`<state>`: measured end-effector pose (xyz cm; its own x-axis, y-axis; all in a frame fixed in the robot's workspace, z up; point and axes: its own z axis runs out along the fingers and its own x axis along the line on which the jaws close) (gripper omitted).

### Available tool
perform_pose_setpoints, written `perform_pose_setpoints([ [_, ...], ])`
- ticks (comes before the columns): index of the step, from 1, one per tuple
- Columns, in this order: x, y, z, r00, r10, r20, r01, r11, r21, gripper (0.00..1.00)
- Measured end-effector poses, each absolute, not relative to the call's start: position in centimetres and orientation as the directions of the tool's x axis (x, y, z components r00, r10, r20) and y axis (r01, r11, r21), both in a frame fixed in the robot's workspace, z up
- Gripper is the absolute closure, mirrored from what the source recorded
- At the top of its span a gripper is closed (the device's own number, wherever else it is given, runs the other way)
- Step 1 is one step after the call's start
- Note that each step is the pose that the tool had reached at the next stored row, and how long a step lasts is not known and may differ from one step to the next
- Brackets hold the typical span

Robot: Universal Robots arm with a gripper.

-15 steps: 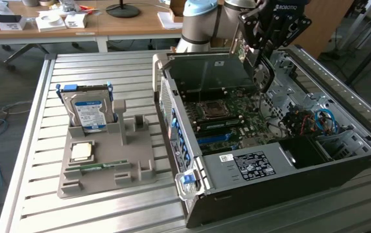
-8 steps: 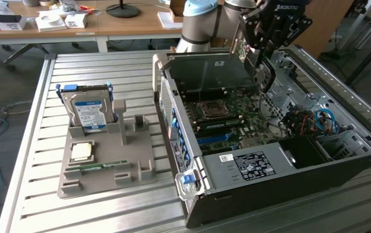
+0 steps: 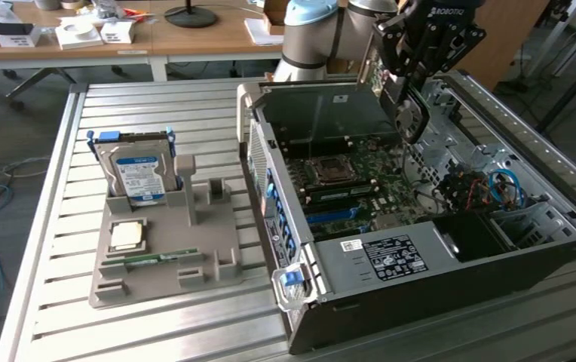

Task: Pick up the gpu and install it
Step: 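Pick up the gpu and move the gpu toward the slot, then insert the gpu into the slot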

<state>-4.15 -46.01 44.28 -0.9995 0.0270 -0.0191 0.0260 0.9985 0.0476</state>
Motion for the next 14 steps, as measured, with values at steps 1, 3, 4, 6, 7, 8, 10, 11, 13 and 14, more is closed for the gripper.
perform_pose_setpoints([
  [1,-4.15,-46.01,44.28,-0.999,0.027,-0.019,0.026,0.999,0.048,0.74],
  [3,-4.15,-46.01,44.28,-0.999,0.027,-0.019,0.026,0.999,0.048,0.74],
  [4,-4.15,-46.01,44.28,-0.999,0.027,-0.019,0.026,0.999,0.048,0.74],
  [6,-4.15,-46.01,44.28,-0.999,0.027,-0.019,0.026,0.999,0.048,0.74],
  [7,-4.15,-46.01,44.28,-0.999,0.027,-0.019,0.026,0.999,0.048,0.74],
  [8,-4.15,-46.01,44.28,-0.999,0.027,-0.019,0.026,0.999,0.048,0.74],
  [10,-4.15,-46.01,44.28,-0.999,0.027,-0.019,0.026,0.999,0.048,0.74],
  [11,-4.15,-46.01,44.28,-0.999,0.027,-0.019,0.026,0.999,0.048,0.74],
  [13,-4.15,-46.01,44.29,-0.999,0.027,-0.019,0.026,0.999,0.047,0.74],
  [14,-4.15,-46.01,44.28,-0.999,0.027,-0.019,0.026,0.999,0.048,0.74],
])
